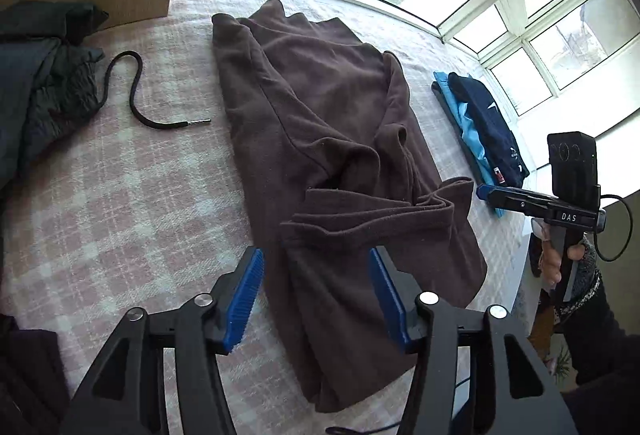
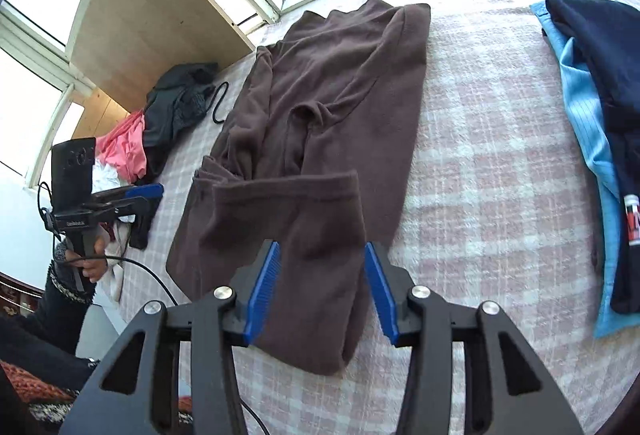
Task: Fold clothes
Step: 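Fold the lifted hem over toward the collar and release both grippers, then pinch the folded hem edge with the right gripper and straighten it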
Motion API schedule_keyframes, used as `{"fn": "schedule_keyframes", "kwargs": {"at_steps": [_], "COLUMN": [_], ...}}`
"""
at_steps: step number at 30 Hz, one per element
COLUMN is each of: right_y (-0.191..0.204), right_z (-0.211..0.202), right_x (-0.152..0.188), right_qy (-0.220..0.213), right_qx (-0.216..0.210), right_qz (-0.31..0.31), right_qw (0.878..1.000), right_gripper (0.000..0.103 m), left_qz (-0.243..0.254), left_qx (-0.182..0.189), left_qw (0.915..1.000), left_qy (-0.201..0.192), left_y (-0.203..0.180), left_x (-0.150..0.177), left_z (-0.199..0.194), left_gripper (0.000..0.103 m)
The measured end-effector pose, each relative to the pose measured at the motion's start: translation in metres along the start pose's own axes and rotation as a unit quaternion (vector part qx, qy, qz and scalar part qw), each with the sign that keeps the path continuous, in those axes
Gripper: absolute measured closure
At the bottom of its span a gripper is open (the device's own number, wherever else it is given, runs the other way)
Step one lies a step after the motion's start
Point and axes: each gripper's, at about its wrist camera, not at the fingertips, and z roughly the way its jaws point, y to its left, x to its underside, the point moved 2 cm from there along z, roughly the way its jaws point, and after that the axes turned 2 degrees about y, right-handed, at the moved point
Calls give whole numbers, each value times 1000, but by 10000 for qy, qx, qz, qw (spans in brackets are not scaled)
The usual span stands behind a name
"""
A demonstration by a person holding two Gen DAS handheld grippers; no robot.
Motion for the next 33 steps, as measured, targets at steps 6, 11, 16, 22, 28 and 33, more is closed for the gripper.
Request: {"fn": "schedule_keyframes", "kwargs": {"at_steps": [6,11,16,22,28,33], "right_y": [-4,-7,-4,4,26,-5], "right_z": [10,19,21,20,15,21], "right_x": [32,60,66,67,60,70], "right_qy": [247,453,544,639,490,551], "right_qx": [208,380,255,293,493,291], "right_qz": [-233,-427,-493,-624,-990,-181], "right_qw": [9992,9973,9970,9956,9927,9979], "right_gripper": [59,59,59,59,90,92], "left_qz": [429,721,1166,982,1058,902], "left_qx": [204,218,119,357,241,150], "left_qw": [9984,9954,9916,9937,9935,9956], "left_qy": [320,592,547,409,357,180], "left_y": [-14,-28,-45,-37,-40,-34], "left_x": [56,71,72,70,70,74], "left_z": [-5,23,30,17,21,8], "left_gripper": [42,44,72,82,86,88]}}
